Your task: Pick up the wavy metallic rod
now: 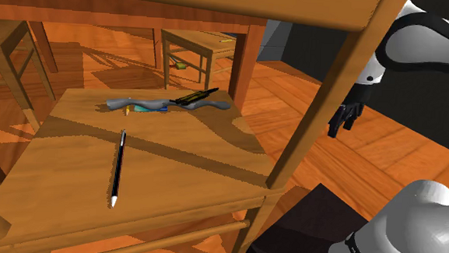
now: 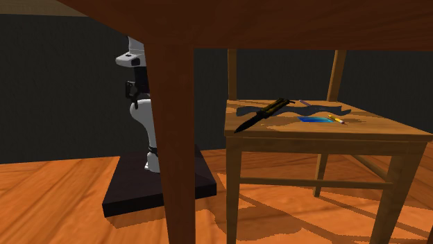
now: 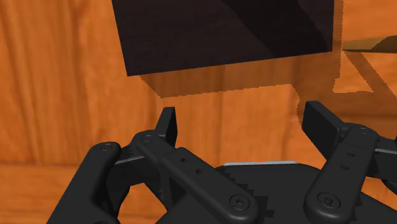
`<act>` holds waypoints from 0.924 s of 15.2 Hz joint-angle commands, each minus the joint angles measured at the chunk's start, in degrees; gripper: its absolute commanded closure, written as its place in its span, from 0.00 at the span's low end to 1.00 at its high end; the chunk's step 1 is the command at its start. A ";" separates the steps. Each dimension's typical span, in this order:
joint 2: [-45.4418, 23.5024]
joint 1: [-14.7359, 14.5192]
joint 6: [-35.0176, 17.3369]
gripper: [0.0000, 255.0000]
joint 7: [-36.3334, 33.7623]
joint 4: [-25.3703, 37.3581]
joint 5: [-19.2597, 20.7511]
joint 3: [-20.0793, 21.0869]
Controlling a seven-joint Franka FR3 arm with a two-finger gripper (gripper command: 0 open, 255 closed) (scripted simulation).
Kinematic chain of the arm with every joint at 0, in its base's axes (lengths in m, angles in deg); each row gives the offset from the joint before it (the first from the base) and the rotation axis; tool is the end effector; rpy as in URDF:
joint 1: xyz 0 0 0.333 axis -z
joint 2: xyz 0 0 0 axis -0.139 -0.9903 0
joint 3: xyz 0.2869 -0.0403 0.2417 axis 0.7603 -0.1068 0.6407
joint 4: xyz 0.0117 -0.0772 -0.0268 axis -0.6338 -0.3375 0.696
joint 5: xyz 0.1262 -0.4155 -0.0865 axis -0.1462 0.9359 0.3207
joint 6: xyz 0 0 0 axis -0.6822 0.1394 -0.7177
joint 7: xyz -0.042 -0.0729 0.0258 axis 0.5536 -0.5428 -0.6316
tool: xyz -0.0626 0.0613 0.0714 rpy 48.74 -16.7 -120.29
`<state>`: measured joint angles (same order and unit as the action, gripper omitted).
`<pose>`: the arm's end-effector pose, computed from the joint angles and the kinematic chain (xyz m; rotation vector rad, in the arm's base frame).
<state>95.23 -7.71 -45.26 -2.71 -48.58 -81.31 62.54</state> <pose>0.2962 -0.0230 0.5889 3.1198 -0.1142 -0.2805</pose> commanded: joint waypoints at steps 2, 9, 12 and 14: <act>-1.88 -0.73 -1.29 0.00 0.97 1.05 -0.05 0.14; -14.38 -5.43 -8.60 0.00 7.63 9.62 -0.51 1.47; -19.37 -7.19 -10.85 0.00 10.42 13.83 -0.70 2.31; -22.59 -8.32 -12.09 0.00 12.22 16.79 -0.79 2.91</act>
<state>74.35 -15.32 -56.50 8.82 -33.17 -81.93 64.92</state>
